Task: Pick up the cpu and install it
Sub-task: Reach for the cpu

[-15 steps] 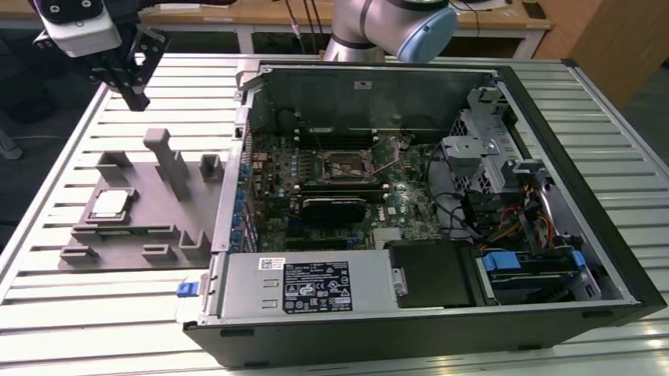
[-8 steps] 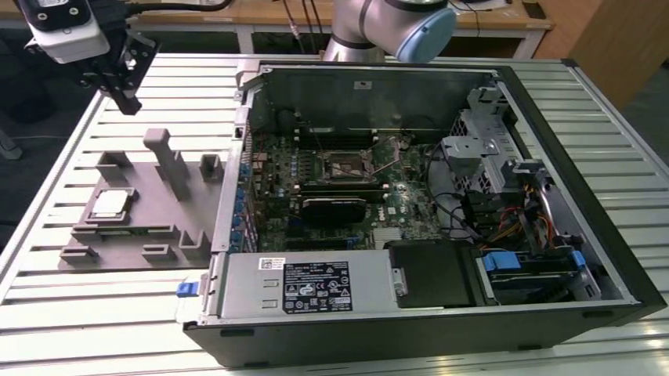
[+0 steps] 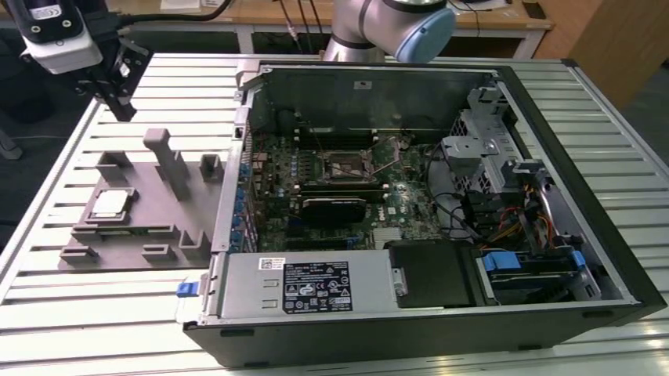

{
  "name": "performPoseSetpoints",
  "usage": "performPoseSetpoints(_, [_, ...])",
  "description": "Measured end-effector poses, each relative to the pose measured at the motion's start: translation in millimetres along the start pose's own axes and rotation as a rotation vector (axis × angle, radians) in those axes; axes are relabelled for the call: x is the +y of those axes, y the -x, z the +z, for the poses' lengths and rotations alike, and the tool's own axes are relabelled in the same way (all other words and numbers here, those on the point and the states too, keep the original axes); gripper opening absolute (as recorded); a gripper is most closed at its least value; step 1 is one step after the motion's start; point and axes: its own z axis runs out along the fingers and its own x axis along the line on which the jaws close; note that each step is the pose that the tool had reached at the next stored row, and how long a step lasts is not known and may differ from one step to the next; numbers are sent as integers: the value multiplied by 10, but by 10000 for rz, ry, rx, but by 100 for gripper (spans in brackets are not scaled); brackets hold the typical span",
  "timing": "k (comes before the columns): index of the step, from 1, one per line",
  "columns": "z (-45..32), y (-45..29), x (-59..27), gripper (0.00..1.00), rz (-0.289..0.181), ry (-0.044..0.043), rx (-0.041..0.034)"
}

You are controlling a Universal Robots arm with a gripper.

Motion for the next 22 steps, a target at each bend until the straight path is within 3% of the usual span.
performPoseSetpoints(22, [203, -230, -29, 11, 0, -1, 0])
